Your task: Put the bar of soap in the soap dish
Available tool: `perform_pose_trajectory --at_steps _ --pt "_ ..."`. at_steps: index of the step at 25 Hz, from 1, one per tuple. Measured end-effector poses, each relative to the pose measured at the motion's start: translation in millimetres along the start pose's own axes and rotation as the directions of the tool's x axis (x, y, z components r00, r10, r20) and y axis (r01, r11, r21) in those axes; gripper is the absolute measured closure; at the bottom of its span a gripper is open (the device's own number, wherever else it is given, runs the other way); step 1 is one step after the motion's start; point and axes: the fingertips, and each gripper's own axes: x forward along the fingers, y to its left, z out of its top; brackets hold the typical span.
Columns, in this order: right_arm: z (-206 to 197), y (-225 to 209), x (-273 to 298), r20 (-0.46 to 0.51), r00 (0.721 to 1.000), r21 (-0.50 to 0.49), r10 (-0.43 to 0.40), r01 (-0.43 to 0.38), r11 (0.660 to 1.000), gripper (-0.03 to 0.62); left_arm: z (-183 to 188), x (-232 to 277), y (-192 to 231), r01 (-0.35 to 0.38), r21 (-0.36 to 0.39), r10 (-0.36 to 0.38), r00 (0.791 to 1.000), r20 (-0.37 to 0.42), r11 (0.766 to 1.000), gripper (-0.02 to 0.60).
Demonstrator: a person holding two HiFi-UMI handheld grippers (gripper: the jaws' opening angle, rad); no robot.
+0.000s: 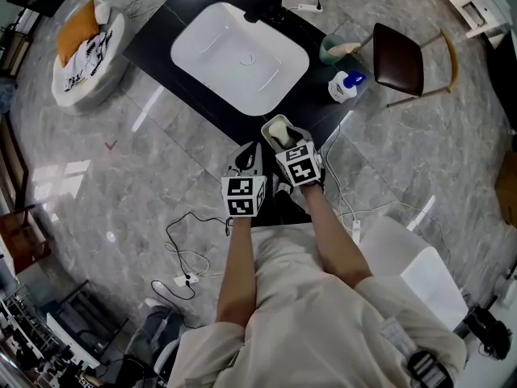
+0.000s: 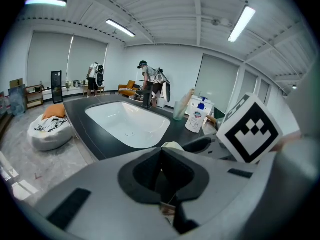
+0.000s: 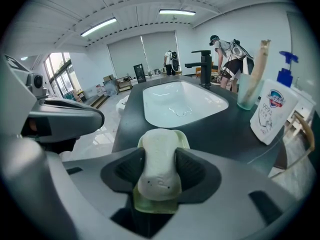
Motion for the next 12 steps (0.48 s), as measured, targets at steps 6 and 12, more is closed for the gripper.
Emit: perform_pose_trajectory --at_steps 6,12 --pt "2 1 4 -0.016 1.0 -0.011 0.002 -0.002 1.0 0.396 3 -1 5 -0.003 -0.002 0.003 1.0 0.003 1.0 0.577" --pt "3 2 3 -0.031 1.0 -0.006 -0.002 0.002 1.0 0.395 10 -2 11 -0.003 -0.012 0.003 1.0 0.019 1.0 0.577"
